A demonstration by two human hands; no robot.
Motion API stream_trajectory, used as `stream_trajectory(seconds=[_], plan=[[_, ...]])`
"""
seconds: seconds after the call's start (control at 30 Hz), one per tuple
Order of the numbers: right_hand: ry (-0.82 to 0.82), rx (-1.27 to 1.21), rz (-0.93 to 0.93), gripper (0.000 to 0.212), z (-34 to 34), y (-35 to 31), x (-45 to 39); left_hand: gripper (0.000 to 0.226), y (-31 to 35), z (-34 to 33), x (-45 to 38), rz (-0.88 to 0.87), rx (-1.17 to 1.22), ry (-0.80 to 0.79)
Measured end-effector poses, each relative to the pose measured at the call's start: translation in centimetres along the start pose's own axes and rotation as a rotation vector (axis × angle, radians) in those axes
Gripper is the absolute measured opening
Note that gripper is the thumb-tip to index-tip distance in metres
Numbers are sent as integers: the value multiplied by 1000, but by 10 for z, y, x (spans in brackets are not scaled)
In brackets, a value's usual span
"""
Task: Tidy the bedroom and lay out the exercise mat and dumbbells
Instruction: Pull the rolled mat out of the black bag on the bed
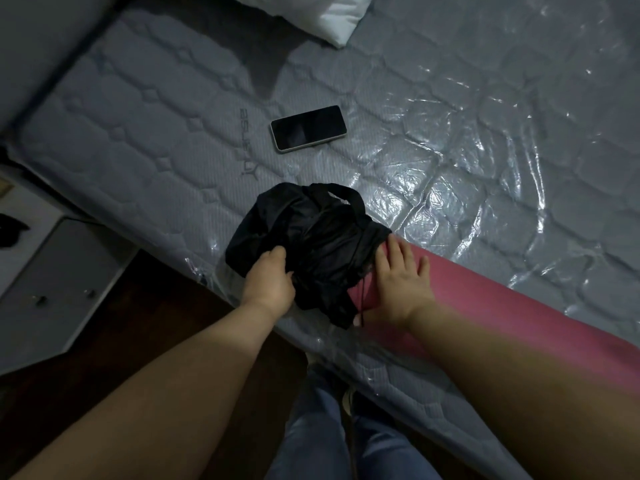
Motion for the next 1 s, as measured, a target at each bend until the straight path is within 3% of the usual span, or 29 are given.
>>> stream_trajectory(seconds=[0.17, 0.27, 0.37, 0.5, 0.6, 0.7, 0.83, 0.9, 1.0], plan=[[68, -49, -7, 127, 5, 19, 8, 12, -7, 16, -13, -85, -80, -57], [107, -34, 6, 118, 3, 17, 14, 15, -11, 22, -19, -59, -102, -56], [114, -69, 29, 112, 3, 14, 19, 10, -6, 29, -21, 43, -220, -154], [182, -237, 36, 71, 7, 10, 27, 68, 25, 30, -10, 285, -351, -237], [145, -366, -4, 53, 10, 9, 26, 77, 64, 20, -5, 150, -303, -68], [84, -442, -58, 67, 14, 12, 23, 77, 90, 3, -5, 66, -338, -111], [-48, -338, -95, 89, 19, 14, 14, 103, 95, -23, -7, 98, -502, -203], [-60, -177, -104, 94, 18, 11, 15, 93, 91, -30, -9, 84, -497, -158], [-39, -73, -103, 104, 4, 6, 22, 53, 76, -26, -15, 49, -517, -110]])
Point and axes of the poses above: each hand's wrist, its own x-axis away from the middle knuckle, its own z-axis out of the back of the hand, y = z × x, the point moved 1 cm from there along -x, towards the middle knuckle, and after that the axes turned 1 degree about -z, right-handed, at the moved point
